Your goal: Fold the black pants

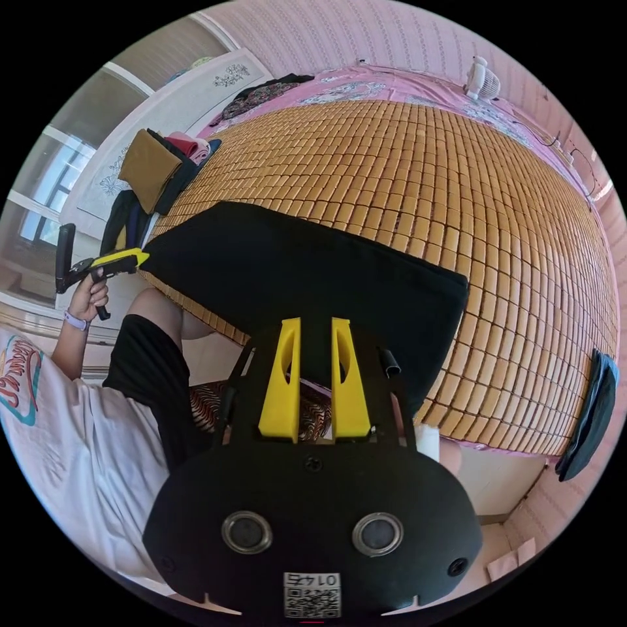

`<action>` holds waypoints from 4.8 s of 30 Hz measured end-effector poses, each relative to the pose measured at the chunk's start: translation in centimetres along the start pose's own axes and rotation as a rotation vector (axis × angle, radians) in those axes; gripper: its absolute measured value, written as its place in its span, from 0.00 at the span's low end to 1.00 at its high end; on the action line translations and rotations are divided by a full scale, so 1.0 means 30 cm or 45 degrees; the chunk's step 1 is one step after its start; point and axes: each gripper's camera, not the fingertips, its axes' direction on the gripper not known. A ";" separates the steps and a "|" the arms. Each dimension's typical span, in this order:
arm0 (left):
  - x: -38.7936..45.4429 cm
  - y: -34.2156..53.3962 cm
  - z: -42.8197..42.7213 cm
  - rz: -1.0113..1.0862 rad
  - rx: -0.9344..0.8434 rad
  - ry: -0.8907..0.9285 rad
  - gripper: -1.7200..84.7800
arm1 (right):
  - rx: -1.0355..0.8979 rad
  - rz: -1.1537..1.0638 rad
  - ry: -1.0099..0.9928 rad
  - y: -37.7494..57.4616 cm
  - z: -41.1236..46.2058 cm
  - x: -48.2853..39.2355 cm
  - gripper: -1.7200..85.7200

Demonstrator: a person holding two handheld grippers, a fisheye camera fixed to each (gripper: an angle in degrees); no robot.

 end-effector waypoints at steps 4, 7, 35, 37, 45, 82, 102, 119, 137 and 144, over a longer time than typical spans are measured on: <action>-0.046 -0.001 0.141 -0.130 -0.135 0.084 0.06 | -0.038 0.037 -0.027 0.009 0.017 0.005 0.11; -0.032 0.004 0.105 -0.168 -0.088 0.015 0.09 | -0.044 -0.009 0.017 0.006 0.005 -0.020 0.12; 0.841 -0.127 0.436 0.801 0.055 0.174 0.01 | -0.248 -0.401 0.029 -0.519 0.040 -0.060 0.02; 0.864 -0.118 0.417 0.827 0.113 0.195 0.01 | -0.082 -0.280 -0.005 -0.391 -0.093 0.058 0.02; 1.028 -0.149 0.437 0.943 0.212 0.460 0.07 | -0.022 0.364 -0.040 0.164 -0.315 0.515 0.11; 1.551 0.001 0.592 1.355 0.208 0.131 0.02 | 0.402 0.765 -0.779 0.517 -0.332 1.029 0.09; 1.320 -0.008 0.316 1.171 0.592 0.520 0.01 | 0.700 0.648 -0.709 0.578 -0.619 0.937 0.03; 0.349 0.126 0.197 0.172 0.366 0.184 0.01 | 0.314 -0.119 -0.404 0.125 -0.181 0.020 0.05; 0.434 0.043 0.226 0.437 0.202 0.017 0.03 | 0.129 -0.405 -0.091 0.207 -0.072 -0.291 0.08; 0.345 0.015 0.221 0.445 0.188 0.034 0.12 | 0.018 -0.415 -0.036 0.122 0.023 -0.304 0.13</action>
